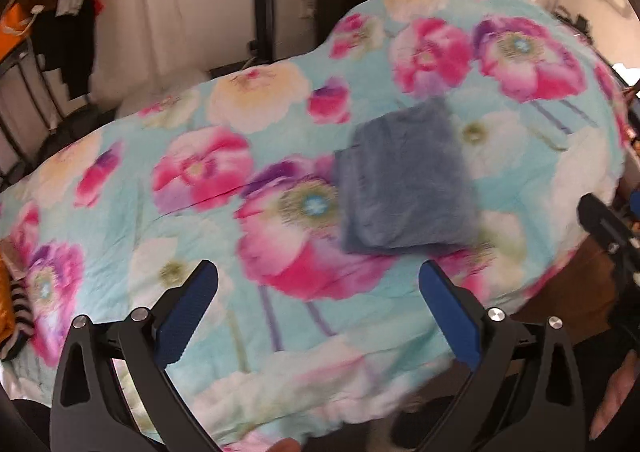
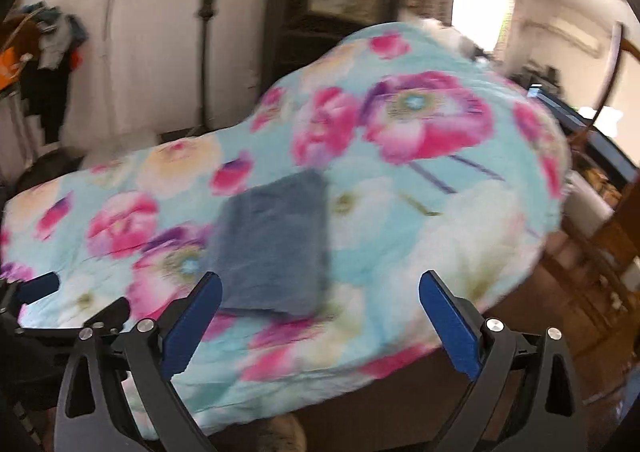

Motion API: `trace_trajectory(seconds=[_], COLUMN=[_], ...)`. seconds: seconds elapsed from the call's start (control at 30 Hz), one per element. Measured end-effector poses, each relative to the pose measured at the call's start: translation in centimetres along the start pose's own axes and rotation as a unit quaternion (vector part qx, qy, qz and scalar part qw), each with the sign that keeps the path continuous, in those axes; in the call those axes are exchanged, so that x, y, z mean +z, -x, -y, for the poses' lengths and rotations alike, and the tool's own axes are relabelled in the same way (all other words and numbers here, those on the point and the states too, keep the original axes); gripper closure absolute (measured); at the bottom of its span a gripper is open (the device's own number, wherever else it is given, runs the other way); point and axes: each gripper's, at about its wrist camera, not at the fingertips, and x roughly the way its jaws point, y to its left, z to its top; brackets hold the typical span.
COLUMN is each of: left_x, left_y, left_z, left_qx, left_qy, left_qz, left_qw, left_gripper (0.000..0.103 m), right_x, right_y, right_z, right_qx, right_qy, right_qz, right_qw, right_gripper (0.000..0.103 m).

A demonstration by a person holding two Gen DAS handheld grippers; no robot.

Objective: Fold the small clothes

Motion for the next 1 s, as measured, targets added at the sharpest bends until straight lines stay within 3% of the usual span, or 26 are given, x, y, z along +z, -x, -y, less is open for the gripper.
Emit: trace_trajectory(seconds=[0.07, 0.13, 0.23, 0.33, 0.7, 1.0], left_x=[0.1, 0.1, 0.0, 0.1, 0.1, 0.0], left_y=[0.2, 0.3, 1.0, 1.8, 2.2, 1.5], left_z=[1.2, 2.2, 3.0, 3.0, 1.7, 2.5], left_qx=[0.010, 0.014, 0.021, 0.019, 0.030, 0.030], left_qy=[-0.017, -0.036, -0.049, -0.044, -0.030, -0.038], left_qz=[0.008, 0.009, 0.017, 0.024, 0.026, 0.024], left_qw=[0.9998, 0.9992, 0.9984, 0.9986, 0.9988, 0.9985], left_gripper=[0.005, 0.005, 0.005, 0.005, 0.005, 0.005], right_x=[-0.2, -0.7, -1.4, -1.8, -1.5, -1.7], right_y=[0.7, 1.2, 0.6, -0.4, -1.9, -1.3], right_z=[1.8, 3.5, 4.9, 4.5, 0.6, 1.2], right_qx=[-0.002, 0.029, 0.052, 0.061, 0.090, 0.083], right_qy=[-0.030, -0.068, -0.110, -0.110, -0.077, -0.080], right_qz=[0.020, 0.030, 0.016, -0.022, -0.069, -0.058], right_qw=[0.999, 0.997, 0.992, 0.992, 0.991, 0.992], right_gripper=[0.004, 0.004, 0.004, 0.004, 0.004, 0.004])
